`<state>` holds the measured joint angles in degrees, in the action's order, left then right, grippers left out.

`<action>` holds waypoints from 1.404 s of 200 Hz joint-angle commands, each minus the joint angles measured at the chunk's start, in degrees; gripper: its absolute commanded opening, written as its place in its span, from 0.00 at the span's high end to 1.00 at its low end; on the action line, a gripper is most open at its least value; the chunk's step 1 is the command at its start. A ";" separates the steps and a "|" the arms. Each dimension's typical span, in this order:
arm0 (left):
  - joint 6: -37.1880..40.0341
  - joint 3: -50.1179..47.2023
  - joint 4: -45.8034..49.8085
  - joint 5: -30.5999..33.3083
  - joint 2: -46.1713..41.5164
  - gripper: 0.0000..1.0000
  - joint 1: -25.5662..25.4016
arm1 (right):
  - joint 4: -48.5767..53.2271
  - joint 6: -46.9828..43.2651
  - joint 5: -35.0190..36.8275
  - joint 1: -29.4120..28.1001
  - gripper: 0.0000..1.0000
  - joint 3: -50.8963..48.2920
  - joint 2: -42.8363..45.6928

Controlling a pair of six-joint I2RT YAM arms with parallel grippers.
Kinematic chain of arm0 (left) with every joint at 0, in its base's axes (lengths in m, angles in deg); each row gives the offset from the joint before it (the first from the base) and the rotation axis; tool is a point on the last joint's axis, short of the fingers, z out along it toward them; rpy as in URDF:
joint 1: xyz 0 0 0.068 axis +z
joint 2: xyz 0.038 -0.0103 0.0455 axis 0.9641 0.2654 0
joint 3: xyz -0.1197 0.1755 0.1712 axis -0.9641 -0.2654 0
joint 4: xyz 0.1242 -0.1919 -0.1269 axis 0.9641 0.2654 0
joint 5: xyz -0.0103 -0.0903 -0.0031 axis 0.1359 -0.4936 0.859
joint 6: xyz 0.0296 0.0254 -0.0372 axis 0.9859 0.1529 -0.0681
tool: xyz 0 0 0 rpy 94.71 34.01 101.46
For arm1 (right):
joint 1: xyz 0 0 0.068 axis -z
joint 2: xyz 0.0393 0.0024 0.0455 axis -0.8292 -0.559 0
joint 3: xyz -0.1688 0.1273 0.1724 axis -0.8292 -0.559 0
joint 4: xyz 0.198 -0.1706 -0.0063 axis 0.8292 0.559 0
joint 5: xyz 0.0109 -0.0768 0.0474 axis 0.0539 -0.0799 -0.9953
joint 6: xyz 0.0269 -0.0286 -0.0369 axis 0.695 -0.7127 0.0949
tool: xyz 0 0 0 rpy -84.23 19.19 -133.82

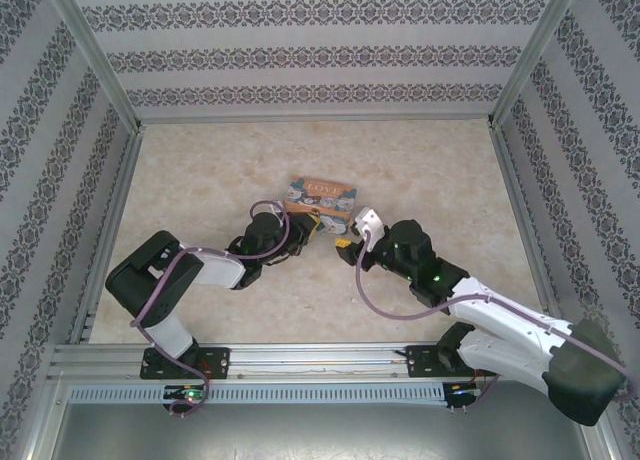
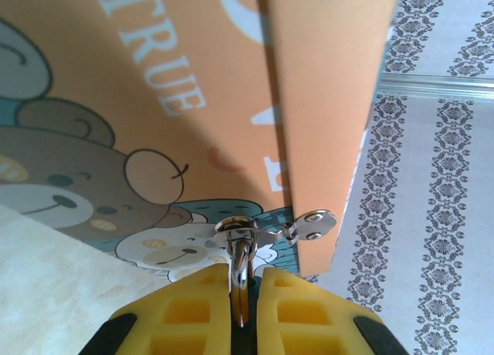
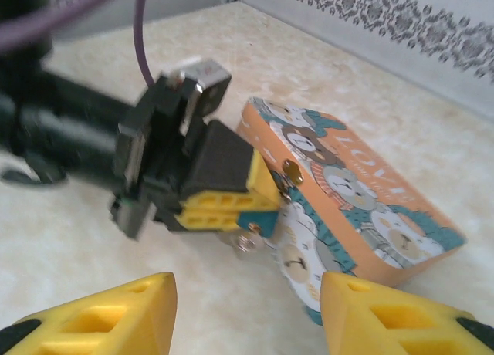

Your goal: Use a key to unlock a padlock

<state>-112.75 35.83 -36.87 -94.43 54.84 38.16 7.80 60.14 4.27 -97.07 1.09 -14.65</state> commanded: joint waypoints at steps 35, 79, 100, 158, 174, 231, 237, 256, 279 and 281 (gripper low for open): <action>0.64 2.34 5.04 -3.14 -1.92 0.92 -0.64 | 1.15 -26.15 5.04 -1.10 0.47 -0.18 -2.27; 0.74 2.83 5.90 -3.41 -2.37 0.92 -0.69 | 0.32 -34.27 6.06 -3.48 0.46 2.60 -9.06; 0.76 3.08 5.92 -3.52 -2.61 0.92 -0.65 | -1.16 -35.20 5.98 -3.67 0.47 3.85 -12.37; 0.97 3.29 6.80 -3.41 -3.07 0.92 -0.64 | -2.37 -35.33 6.15 -4.72 0.60 6.91 -19.29; 1.06 3.36 6.88 -3.40 -3.13 0.92 -0.64 | -3.51 -35.17 6.61 -4.97 0.62 7.01 -20.60; 1.24 3.64 6.98 -3.75 -2.97 0.92 -0.67 | -5.79 -34.76 8.03 -5.79 0.68 8.06 -23.83; 1.24 3.63 6.98 -3.85 -2.98 0.92 -0.65 | -5.94 -34.77 8.29 -5.83 0.68 8.15 -24.01; 1.25 3.56 6.89 -3.92 -2.92 0.92 -0.64 | -6.80 -34.80 8.77 -5.83 0.68 8.00 -24.69; 1.27 3.42 6.80 -4.04 -3.00 0.92 -0.69 | -7.35 -34.89 9.27 -5.79 0.73 8.15 -25.43; 1.26 3.46 6.76 -4.02 -3.05 0.92 -0.65 | -7.41 -34.89 9.28 -5.79 0.73 8.22 -25.55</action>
<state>-112.58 37.80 -29.44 -97.39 53.71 38.18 2.47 25.61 12.01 -102.30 7.71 -39.13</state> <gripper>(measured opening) 0.097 0.292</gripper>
